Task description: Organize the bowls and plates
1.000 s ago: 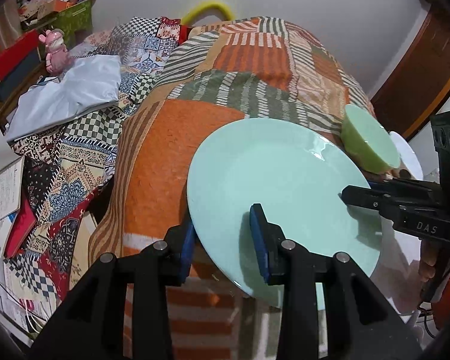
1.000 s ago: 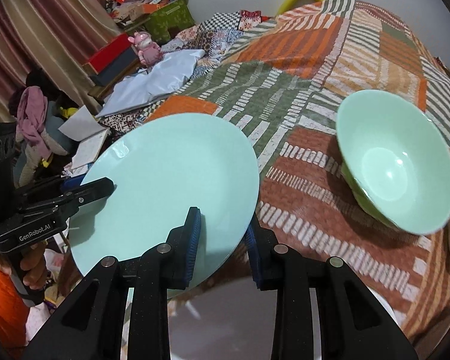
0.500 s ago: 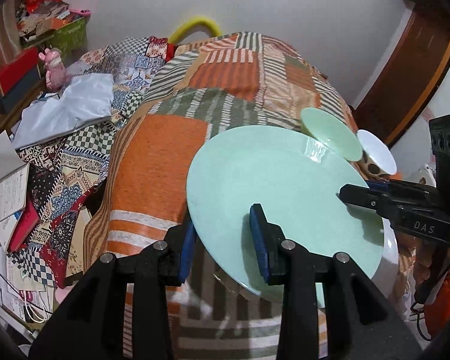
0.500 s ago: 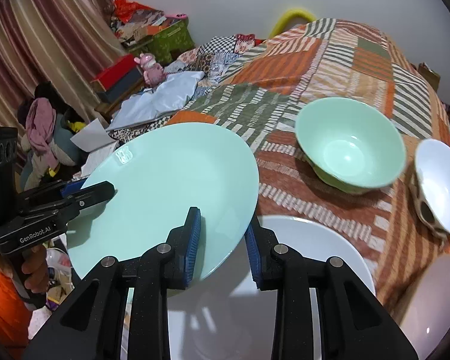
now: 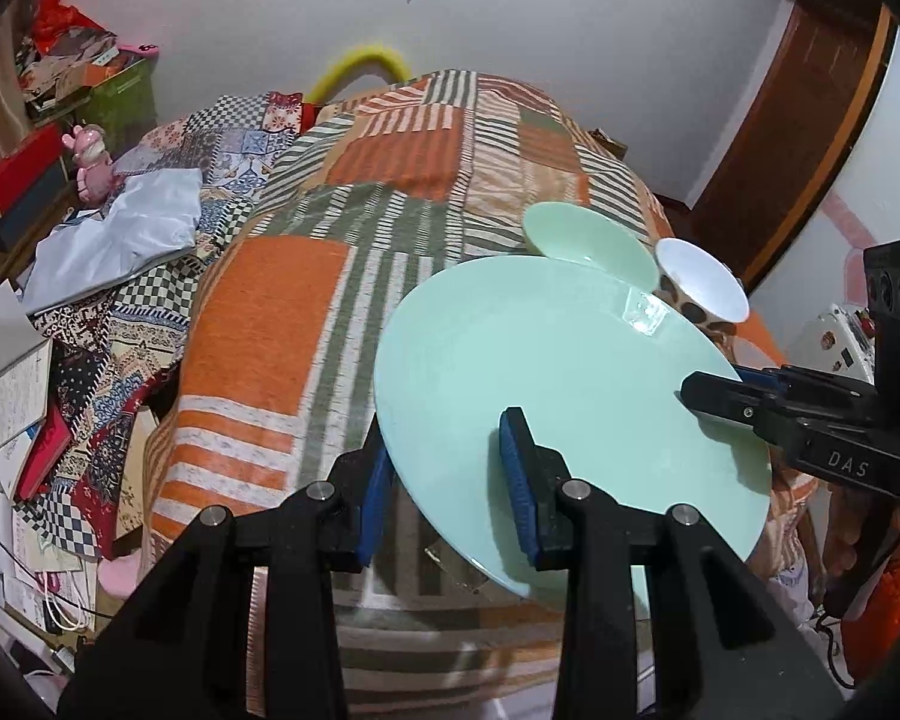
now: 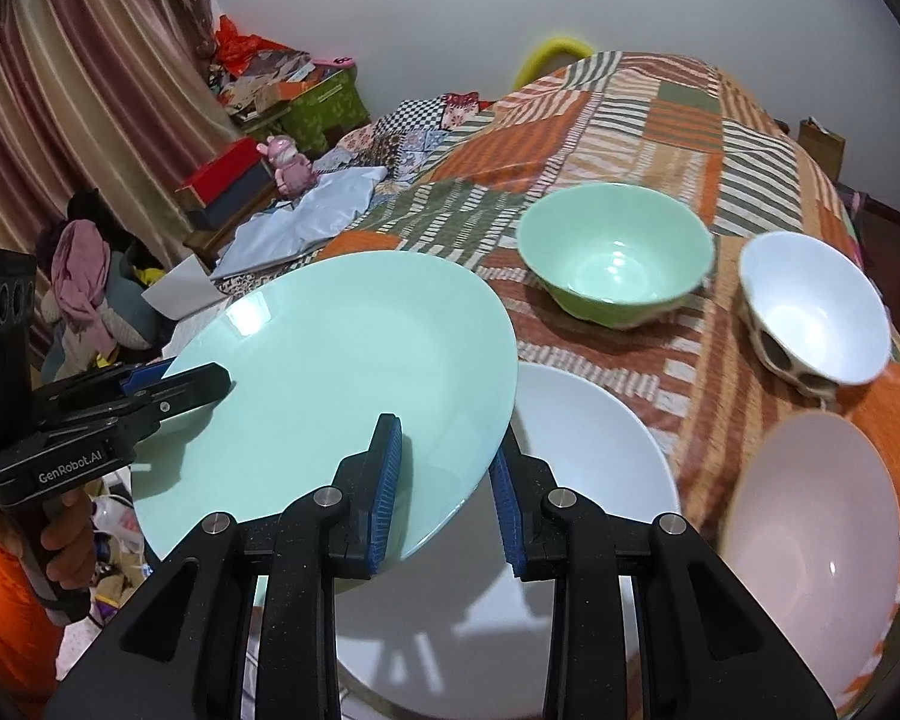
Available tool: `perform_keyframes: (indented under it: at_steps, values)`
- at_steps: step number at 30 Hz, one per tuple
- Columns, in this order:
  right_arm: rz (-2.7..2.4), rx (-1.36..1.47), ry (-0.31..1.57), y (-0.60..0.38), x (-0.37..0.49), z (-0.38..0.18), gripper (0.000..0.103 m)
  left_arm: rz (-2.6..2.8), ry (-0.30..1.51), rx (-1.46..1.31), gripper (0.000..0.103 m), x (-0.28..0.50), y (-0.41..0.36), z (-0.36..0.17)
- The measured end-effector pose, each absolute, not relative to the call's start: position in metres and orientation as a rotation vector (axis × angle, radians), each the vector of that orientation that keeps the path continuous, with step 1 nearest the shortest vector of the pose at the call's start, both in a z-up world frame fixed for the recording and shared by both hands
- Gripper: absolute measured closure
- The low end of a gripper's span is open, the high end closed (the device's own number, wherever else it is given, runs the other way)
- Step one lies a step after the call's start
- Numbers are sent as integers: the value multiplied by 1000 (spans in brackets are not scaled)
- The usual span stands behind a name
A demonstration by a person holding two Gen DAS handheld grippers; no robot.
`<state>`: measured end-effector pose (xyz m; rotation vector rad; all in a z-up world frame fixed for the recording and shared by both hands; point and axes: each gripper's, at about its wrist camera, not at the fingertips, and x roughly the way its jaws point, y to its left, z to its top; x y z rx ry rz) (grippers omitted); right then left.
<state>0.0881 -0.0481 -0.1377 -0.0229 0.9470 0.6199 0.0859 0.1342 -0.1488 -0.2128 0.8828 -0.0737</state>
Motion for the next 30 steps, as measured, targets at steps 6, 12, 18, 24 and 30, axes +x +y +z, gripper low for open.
perform_keyframes:
  at_steps: [6, 12, 18, 24, 30]
  values:
    - [601, -10, 939, -67, 77, -139, 76, -95, 887, -207, 68, 79, 114, -150]
    - [574, -2, 950, -82, 67, -148, 76, -115, 903, -199, 68, 75, 95, -159]
    - [540, 18, 977, -98, 60, -159, 76, -149, 935, -193, 68, 77, 80, -173]
    - [519, 14, 1001, -106, 54, -168, 76, -179, 970, -194, 68, 83, 71, -187]
    - [514, 17, 1012, -106, 53, -173, 76, -191, 995, -203, 68, 86, 70, -198]
